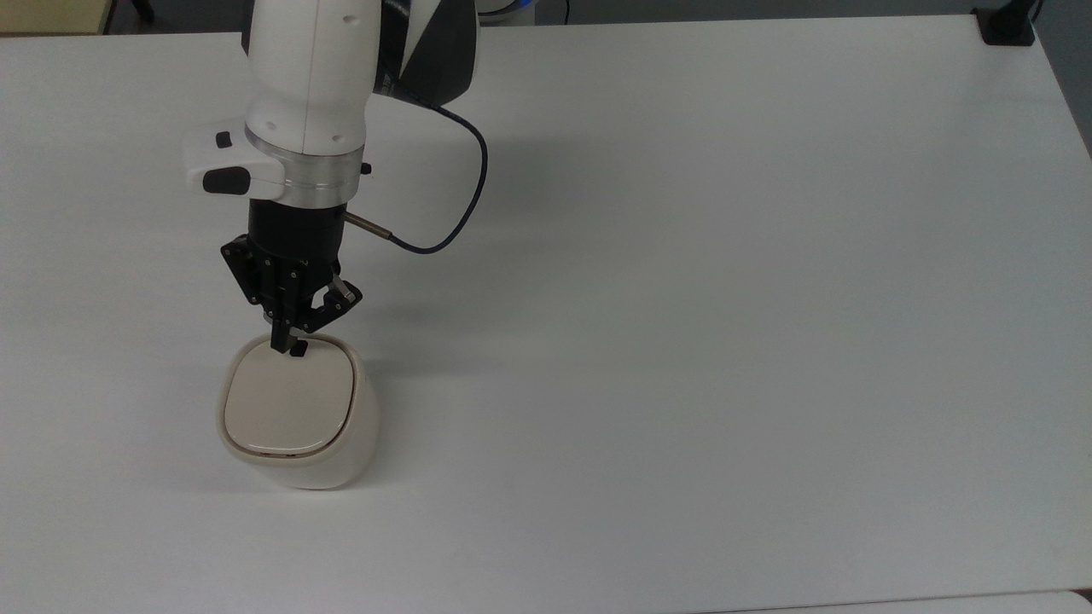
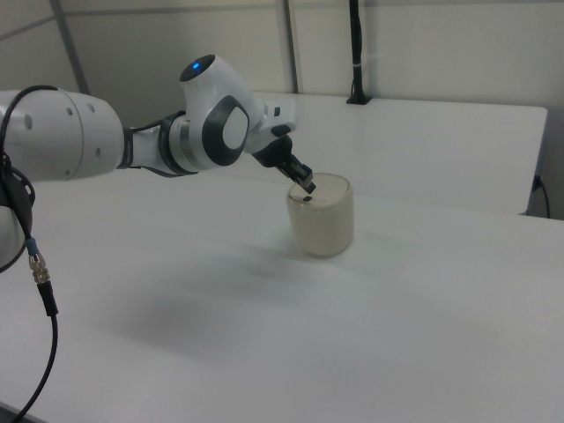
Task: Open the trash bin
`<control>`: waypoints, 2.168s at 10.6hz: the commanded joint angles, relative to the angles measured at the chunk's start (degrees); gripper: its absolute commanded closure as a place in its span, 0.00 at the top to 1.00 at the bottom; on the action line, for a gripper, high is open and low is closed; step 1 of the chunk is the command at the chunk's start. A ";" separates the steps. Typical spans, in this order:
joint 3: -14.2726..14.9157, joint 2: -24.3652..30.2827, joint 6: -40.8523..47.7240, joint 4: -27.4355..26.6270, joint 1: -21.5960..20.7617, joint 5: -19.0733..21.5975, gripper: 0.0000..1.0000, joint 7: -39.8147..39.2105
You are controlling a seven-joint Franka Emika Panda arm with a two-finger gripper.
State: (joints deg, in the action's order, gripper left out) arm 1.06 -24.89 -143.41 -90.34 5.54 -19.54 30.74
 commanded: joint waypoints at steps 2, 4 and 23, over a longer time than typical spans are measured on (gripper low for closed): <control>0.87 -2.09 -1.17 0.69 -0.71 -1.38 0.05 1.69; 0.87 -2.70 -1.17 0.69 -0.89 -1.47 0.05 1.70; -1.50 26.02 32.99 -5.63 -1.50 12.14 1.00 -5.74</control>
State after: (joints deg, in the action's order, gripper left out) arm -0.49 -3.59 -114.29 -91.40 4.38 -9.91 30.71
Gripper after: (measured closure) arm 0.000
